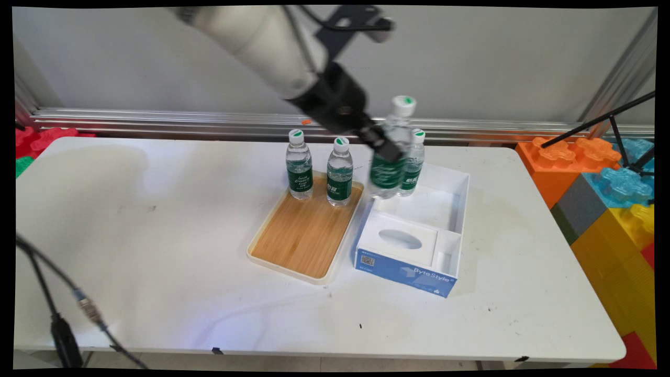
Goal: Place the picked object on the tray
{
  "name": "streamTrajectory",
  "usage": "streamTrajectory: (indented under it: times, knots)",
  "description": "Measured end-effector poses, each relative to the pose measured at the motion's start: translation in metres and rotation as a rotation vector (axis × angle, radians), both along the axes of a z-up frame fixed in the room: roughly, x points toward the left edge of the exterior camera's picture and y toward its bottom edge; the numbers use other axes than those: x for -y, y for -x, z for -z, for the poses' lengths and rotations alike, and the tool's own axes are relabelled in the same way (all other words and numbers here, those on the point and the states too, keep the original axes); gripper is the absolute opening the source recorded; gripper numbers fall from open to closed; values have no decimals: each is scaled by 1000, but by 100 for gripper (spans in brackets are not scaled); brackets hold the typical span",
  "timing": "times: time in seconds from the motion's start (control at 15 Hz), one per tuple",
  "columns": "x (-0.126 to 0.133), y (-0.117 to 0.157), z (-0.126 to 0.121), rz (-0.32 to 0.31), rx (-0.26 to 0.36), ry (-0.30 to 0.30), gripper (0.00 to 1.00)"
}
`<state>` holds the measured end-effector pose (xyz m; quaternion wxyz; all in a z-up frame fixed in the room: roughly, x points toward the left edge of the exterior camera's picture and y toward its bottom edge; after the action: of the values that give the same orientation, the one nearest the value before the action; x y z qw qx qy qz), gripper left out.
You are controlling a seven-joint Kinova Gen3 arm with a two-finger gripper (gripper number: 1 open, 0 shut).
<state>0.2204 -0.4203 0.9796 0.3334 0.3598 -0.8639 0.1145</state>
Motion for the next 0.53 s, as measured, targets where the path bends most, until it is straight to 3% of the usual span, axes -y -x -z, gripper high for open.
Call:
streamTrajectory:
  times: [0.2, 0.53]
  knots:
    - [-17, -47, 1, 36, -2, -28, 0]
    - [-28, -103, 15, 99, -9, -42, 0]
